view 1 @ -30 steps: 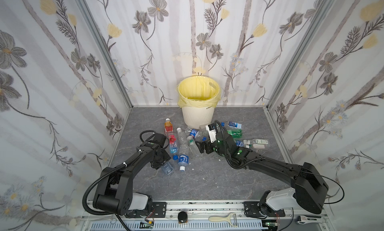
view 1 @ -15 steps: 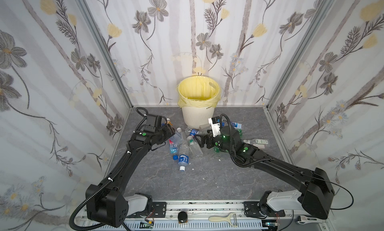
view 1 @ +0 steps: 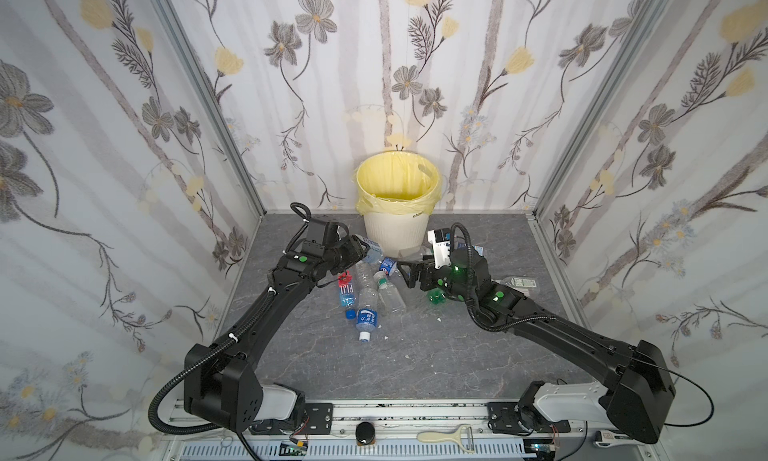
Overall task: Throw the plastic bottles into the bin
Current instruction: 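Lift the soda water bottle with the left gripper toward the right gripper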
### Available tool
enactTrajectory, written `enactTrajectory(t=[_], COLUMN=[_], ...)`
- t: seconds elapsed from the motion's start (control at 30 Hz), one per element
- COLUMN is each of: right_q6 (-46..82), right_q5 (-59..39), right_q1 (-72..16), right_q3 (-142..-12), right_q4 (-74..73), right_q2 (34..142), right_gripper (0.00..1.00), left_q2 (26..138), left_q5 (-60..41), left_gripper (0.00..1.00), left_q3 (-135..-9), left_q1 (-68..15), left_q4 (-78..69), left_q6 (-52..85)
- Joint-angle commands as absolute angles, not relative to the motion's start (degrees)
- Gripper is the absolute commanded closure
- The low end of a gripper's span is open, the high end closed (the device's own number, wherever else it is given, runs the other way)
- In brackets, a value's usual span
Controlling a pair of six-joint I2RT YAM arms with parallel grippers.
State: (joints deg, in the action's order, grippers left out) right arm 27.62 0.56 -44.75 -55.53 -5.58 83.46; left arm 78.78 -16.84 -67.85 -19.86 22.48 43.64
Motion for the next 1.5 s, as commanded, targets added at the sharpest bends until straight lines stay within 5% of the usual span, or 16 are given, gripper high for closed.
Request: enactTrajectory(t=[0.0,0.53,1.47], right_q6=[24.74,6.32,-11.92], right_q5=[0.37,-6.43,-6.0], right_q1=[-44.36,-37.19,-40.68], right_q3=[-55.22,-52.71,-56.55], right_q4=[-6.41,-10.11,-12.33], right_q2=[83.32,81.85,85.53], right_gripper=[0.0,0.0,0.01], left_q2=[78.76,81.57,79.01], left_q5=[-18.63,-34.11,-39.56], left_gripper=[0.43,0.48,0.53], left_q3=[-67.7,-73.38,-73.18], left_q1=[-20.18,-25.52,-27.04], left_q4=[19.52,19.64,21.43], left_q6=[43.46,31.68,22.15])
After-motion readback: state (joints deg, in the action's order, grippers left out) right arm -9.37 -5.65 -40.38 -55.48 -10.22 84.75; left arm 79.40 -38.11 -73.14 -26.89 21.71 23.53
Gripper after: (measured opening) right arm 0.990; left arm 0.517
